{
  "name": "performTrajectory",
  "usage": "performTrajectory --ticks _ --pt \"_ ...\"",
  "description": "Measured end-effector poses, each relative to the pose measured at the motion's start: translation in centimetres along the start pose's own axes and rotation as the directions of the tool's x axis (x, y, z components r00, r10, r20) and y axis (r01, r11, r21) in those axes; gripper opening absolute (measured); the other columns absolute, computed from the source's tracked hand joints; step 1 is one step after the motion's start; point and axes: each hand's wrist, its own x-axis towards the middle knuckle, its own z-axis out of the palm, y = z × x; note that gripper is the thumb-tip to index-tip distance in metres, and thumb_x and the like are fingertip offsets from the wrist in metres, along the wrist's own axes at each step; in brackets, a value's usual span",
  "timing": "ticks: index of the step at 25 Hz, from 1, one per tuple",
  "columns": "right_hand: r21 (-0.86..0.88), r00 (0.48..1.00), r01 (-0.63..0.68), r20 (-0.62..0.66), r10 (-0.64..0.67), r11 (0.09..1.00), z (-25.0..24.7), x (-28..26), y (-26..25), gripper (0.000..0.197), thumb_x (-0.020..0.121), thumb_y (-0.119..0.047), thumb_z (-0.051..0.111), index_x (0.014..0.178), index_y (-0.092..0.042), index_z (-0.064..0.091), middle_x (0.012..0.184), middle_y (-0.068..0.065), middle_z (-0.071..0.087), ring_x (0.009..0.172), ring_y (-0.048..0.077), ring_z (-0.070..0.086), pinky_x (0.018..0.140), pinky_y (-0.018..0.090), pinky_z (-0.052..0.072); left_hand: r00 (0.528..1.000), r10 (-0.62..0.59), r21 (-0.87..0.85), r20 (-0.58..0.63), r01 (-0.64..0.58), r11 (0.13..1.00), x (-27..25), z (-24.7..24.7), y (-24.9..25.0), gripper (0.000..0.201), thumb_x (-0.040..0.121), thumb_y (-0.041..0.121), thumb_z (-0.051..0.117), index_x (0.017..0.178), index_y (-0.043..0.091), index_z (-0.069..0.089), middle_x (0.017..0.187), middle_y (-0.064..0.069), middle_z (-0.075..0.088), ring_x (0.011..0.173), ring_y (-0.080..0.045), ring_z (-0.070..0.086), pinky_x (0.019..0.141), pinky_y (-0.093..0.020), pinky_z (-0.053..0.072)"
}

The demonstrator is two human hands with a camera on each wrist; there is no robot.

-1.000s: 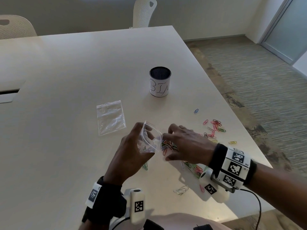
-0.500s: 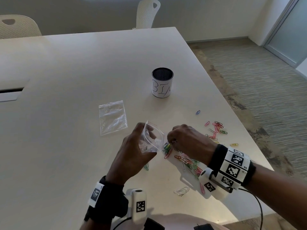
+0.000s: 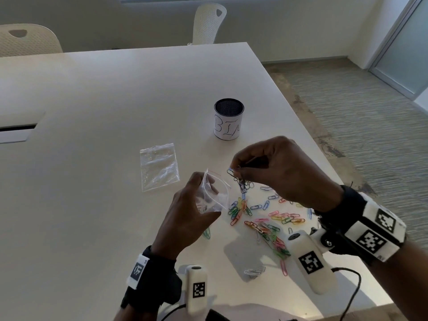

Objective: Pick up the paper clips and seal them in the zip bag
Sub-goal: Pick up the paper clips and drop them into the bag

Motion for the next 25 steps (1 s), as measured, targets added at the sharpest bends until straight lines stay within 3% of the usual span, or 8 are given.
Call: performTrajectory --ticks 4,10,16,19,22,25 --pt "0.011 0.999 0.049 -0.006 -0.049 0.999 2.2 0.3 -1.2 0.011 0.083 -0.01 0.085 0.094 -0.015 0.083 0.085 -0.003 0.082 0.079 0.003 0.078 0.082 0.022 0.063 1.0 -0.01 -0.004 -0.002 0.01 1.0 0.0 0.0 0.2 0.057 0.08 0.021 0.088 0.115 0.041 0.048 0.1 0.021 0.071 0.09 0.001 0.069 0.069 -0.012 0.055" --pt "-0.295 0.974 0.224 0.051 -0.219 0.929 5.6 1.2 0.2 0.008 0.088 -0.012 0.08 0.094 -0.016 0.082 0.087 -0.003 0.077 0.075 0.007 0.072 0.072 0.03 0.06 1.0 -0.03 -0.042 0.001 0.03 0.999 -0.1 0.0 0.4 0.051 0.081 0.014 0.085 0.115 0.033 0.052 0.093 0.007 0.074 0.08 -0.009 0.071 0.066 -0.023 0.057" --pt "-0.281 0.975 0.218 0.098 -0.198 0.935 5.9 1.4 -0.2 0.007 0.092 -0.012 0.075 0.095 -0.012 0.082 0.089 0.003 0.081 0.077 0.008 0.076 0.073 0.031 0.062 1.0 -0.027 -0.057 -0.013 0.026 0.998 -0.1 -0.1 0.5 0.047 0.082 0.012 0.083 0.109 0.034 0.051 0.087 0.007 0.073 0.077 -0.013 0.069 0.063 -0.023 0.053" --pt "-0.285 0.968 0.246 0.116 -0.221 0.926 5.4 1.5 -0.6 0.007 0.091 -0.012 0.075 0.093 -0.013 0.082 0.084 0.001 0.08 0.076 0.009 0.076 0.073 0.034 0.062 0.999 -0.032 -0.051 -0.01 0.032 0.998 -0.1 -0.2 0.5 0.047 0.082 0.016 0.083 0.114 0.031 0.052 0.09 0.006 0.074 0.077 -0.013 0.07 0.063 -0.023 0.054" --pt "-0.307 0.969 0.249 0.07 -0.239 0.919 4.2 1.3 -0.9 0.004 0.091 -0.016 0.078 0.09 -0.015 0.082 0.082 -0.003 0.079 0.072 0.006 0.073 0.07 0.028 0.059 1.0 -0.015 -0.056 -0.002 0.015 0.998 -0.1 -0.2 0.4 0.049 0.083 0.017 0.085 0.117 0.027 0.052 0.097 0.009 0.073 0.084 -0.005 0.071 0.064 -0.009 0.051" --pt "-0.36 0.98 0.195 0.03 -0.197 0.913 2.3 0.5 -0.4 0.004 0.09 -0.018 0.08 0.093 -0.017 0.082 0.083 -0.008 0.079 0.073 0.001 0.072 0.072 0.017 0.058 1.0 0.0 -0.071 0.003 0.0 0.997 0.0 -0.2 0.2 0.049 0.083 0.018 0.086 0.118 0.028 0.054 0.105 0.013 0.071 0.092 0.001 0.071 0.07 -0.009 0.056"
